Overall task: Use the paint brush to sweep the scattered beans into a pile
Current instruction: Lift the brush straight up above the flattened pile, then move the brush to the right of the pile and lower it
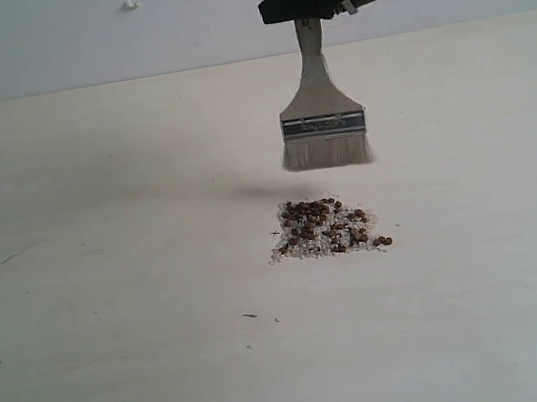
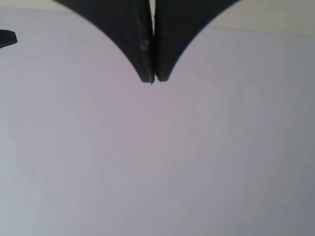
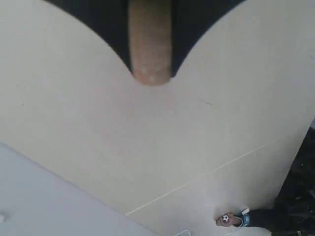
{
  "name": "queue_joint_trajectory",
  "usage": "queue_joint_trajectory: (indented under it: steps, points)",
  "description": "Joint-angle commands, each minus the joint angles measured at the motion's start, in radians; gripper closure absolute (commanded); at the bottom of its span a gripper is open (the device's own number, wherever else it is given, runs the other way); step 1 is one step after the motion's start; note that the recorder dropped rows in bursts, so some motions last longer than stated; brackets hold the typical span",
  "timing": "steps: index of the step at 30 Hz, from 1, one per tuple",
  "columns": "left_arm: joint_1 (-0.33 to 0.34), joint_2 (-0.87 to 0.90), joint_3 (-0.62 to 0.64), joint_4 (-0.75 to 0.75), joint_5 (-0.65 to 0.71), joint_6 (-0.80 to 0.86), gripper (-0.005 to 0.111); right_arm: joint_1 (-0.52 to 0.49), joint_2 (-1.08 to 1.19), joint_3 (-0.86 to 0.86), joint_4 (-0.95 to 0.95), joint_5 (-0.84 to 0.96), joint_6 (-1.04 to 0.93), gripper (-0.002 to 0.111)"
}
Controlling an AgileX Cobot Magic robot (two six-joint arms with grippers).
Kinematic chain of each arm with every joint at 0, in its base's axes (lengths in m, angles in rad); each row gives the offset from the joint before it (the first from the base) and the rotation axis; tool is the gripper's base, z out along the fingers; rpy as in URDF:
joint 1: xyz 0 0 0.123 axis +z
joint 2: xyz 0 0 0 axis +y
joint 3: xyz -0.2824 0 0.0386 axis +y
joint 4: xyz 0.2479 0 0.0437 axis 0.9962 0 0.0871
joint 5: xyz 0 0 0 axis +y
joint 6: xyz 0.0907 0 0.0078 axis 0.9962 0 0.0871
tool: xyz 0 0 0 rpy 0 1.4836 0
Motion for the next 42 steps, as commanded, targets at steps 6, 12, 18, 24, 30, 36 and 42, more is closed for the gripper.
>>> queue_joint_trajectory:
  steps: [6,12,18,24,30,36,42]
  points:
    - [0.002,-0.001,0.004,-0.008,0.003,0.003,0.107,-0.057,-0.188,0.116,0.014,0.070,0.173,0.108]
    - [0.002,-0.001,0.004,-0.008,0.003,0.003,0.107,-0.061,-0.407,0.489,0.073,0.510,0.055,0.108]
    - [0.002,-0.001,0.004,-0.008,0.003,0.003,0.107,-0.055,-0.653,0.893,0.842,0.584,-0.617,0.108]
    - [0.002,-0.001,0.004,-0.008,0.003,0.003,0.107,0.049,-0.831,1.229,1.639,0.511,-1.321,0.108]
    - [0.002,-0.001,0.004,-0.008,0.003,0.003,0.107,0.153,-0.835,1.365,1.868,0.412,-1.518,0.108]
    - [0.002,-0.001,0.004,-0.008,0.003,0.003,0.107,0.306,-0.768,1.436,2.165,0.152,-1.654,0.108]
    - [0.002,-0.001,0.004,-0.008,0.003,0.003,0.107,0.381,-0.698,1.431,2.283,0.152,-1.698,0.108]
